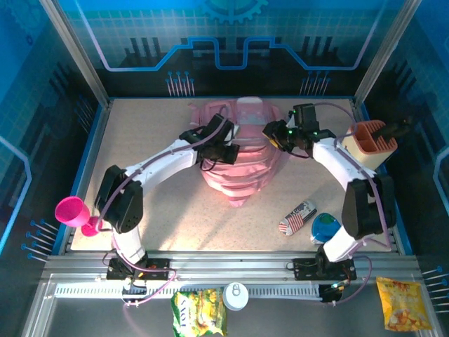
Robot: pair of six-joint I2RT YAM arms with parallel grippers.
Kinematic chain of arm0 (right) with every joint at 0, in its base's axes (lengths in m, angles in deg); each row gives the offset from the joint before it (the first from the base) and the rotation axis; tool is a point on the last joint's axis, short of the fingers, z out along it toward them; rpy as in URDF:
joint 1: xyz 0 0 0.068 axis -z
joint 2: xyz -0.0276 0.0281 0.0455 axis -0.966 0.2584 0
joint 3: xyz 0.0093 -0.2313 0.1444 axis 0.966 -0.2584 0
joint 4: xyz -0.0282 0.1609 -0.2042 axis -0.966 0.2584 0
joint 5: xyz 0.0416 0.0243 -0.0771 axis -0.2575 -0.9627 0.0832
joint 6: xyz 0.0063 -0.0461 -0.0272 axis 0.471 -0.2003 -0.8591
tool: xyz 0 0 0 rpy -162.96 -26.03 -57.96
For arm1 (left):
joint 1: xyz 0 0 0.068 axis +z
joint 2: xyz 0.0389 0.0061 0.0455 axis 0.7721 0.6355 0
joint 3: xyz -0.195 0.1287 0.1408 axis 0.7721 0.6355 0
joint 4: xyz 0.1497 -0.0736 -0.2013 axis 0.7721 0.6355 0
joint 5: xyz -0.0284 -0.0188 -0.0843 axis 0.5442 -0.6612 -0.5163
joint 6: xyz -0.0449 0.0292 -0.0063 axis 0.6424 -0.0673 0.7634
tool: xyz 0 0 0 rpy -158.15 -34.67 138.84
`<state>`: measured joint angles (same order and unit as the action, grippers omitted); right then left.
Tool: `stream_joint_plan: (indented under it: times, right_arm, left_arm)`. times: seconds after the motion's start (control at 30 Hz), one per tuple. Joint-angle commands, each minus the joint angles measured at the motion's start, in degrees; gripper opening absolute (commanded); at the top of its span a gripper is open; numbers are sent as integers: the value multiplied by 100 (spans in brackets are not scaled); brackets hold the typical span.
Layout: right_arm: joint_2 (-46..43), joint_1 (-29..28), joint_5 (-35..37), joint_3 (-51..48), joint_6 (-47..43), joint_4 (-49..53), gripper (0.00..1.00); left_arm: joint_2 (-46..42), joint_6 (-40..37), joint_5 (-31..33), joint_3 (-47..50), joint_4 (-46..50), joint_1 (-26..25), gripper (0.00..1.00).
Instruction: Pack the student bag
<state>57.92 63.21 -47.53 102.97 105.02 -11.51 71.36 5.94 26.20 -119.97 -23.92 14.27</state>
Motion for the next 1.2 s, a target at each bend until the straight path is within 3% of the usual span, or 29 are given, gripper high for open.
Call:
stream_joint_plan:
  times: [0.0,0.27,0.67,0.77,0.87,0.93,1.17]
  right_arm:
    - [-505,103,222,-428,133,165,51]
    - [-625,91,-60,-955,632,-261,57]
    - [51,-24,-252,-593,708,-650,51]
    - [141,-16,-145,-577,658,-569,44]
    - [192,-3,-7,-565,538,-477,28]
    - [201,26,98,-555,467,-409,23]
    - [128,164,350,-574,223,-280,14]
  left_arm:
    - [205,-57,-216,-416,-63,-175,0]
    - [446,-31,-290,-547,-100,-319,0]
    - [495,-98,-349,-547,57,-312,0]
    - [478,-127,-322,-539,92,-305,0]
    - [448,-123,-361,-497,162,-269,0]
    - [392,-133,-371,-409,210,-216,0]
    - [-147,-205,-360,418,208,168,0]
